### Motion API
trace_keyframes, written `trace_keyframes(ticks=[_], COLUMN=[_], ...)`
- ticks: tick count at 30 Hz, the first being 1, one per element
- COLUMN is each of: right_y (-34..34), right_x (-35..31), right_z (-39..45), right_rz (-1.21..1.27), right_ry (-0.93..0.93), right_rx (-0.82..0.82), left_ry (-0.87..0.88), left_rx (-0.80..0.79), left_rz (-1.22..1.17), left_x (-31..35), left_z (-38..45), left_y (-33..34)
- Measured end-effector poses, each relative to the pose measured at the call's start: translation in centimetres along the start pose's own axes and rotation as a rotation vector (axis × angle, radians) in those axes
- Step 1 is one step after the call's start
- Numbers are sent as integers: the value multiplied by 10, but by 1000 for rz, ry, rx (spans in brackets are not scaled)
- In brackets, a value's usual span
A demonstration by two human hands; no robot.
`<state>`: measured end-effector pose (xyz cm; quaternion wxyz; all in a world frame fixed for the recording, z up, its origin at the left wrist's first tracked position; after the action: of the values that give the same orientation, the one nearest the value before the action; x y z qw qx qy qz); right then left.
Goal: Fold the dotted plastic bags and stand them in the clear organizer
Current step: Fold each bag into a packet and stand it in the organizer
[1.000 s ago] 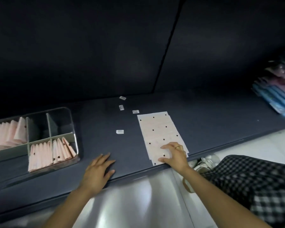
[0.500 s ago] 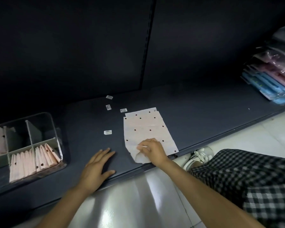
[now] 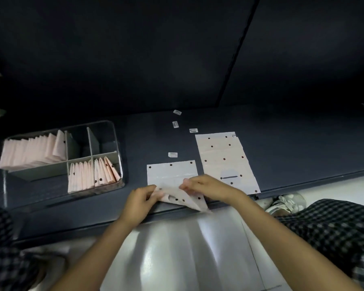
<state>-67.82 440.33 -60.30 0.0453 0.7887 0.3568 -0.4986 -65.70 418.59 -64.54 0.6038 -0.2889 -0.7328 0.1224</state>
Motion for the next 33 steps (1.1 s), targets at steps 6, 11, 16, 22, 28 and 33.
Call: trace_keyframes(ticks=[6, 11, 16, 22, 28, 33], right_y=[-14, 0, 3, 3, 7, 48], right_x=[27, 40, 41, 44, 39, 24], right_z=[-4, 22, 41, 46, 42, 20], right_rz=[308, 11, -189, -183, -264, -877], right_ry=[84, 181, 286, 346, 313, -301], right_rx=[58, 392, 521, 532, 583, 684], left_ry=[-223, -334, -228, 447, 239, 200], left_rx=[19, 174, 433, 225, -149, -169], left_rz=[-296, -442, -111, 540, 966, 976], left_x=[-19, -17, -4, 7, -29, -31], left_z=[4, 9, 7, -24, -35, -35], left_y=[-2, -1, -7, 23, 48, 50])
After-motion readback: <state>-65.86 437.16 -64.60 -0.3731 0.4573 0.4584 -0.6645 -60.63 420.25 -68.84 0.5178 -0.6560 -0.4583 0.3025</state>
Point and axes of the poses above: each hand's wrist, its own z-axis towards the middle knuckle, its own y-axis out of the palm, x = y × z, the point moved 2 cm from there along z, towards the middle knuckle, and after that the axes turned 3 degrees about -y, right-handed, at the moved point
